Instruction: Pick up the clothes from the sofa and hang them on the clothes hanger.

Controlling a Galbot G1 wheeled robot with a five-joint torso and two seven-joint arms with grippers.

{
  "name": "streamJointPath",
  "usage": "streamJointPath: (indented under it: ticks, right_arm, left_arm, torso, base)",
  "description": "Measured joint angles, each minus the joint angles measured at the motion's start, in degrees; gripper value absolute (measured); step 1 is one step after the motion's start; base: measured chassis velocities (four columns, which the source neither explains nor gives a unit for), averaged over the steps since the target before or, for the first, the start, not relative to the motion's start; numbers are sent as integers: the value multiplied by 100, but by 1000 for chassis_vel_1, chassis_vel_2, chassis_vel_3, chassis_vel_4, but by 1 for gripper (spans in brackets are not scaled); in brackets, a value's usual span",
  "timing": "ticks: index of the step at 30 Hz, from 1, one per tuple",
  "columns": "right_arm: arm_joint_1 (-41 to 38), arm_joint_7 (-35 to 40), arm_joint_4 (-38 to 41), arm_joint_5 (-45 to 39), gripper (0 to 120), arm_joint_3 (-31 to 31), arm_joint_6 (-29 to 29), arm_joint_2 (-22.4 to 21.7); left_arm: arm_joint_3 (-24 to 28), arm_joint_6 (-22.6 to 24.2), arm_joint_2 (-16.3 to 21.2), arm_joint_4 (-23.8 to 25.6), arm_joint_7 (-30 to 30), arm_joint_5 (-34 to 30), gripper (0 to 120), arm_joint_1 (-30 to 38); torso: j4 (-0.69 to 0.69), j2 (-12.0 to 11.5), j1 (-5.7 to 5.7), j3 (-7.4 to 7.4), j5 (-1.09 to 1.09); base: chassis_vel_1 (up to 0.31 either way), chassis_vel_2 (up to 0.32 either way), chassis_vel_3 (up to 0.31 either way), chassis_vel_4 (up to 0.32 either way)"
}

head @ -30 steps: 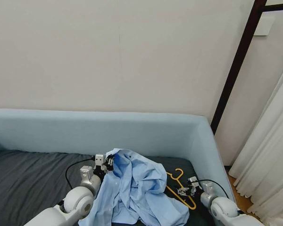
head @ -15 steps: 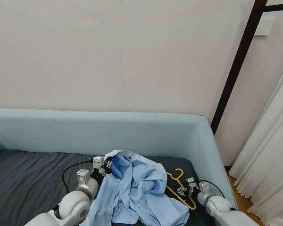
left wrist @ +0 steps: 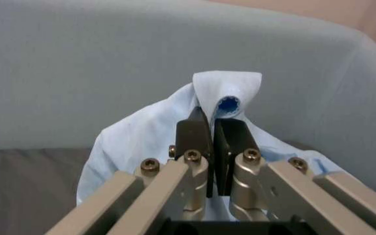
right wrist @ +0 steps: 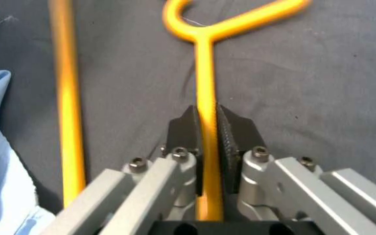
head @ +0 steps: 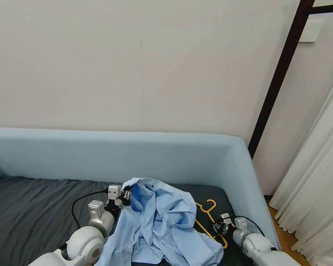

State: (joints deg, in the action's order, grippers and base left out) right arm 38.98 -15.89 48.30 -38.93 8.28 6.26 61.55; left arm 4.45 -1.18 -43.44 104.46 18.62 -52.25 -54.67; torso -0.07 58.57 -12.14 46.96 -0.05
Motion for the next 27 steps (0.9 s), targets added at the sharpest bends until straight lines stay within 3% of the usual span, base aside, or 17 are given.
streamJointPath:
  ticks: [10,13,20,27]
  right_arm:
    - [108,514,158,-119,5,-164,-254,-14]
    - [-10,1620,312,-19,5,-487,-889,139]
    - [35,2299,826,493,5,-687,-1666,159]
    - [390,2641,1609,1206,5,-771,-2025,-42]
  left_arm:
    - [-19,-24,-42,23,-10,100,0,-99]
    - [-34,-39,-55,64,-30,134,0,-142]
    - [-79,-68,-58,81,-68,189,0,-232]
    - [-111,-74,-75,75,-67,193,0,-213]
  torso:
    - [-2,0,0,0,0]
    - [0,0,0,0,0]
    - [0,0,0,0,0]
    - [0,0,0,0,-1]
  base:
    - [0,0,0,0]
    - [0,0,0,0]
    - [0,0,0,0]
    - [0,0,0,0]
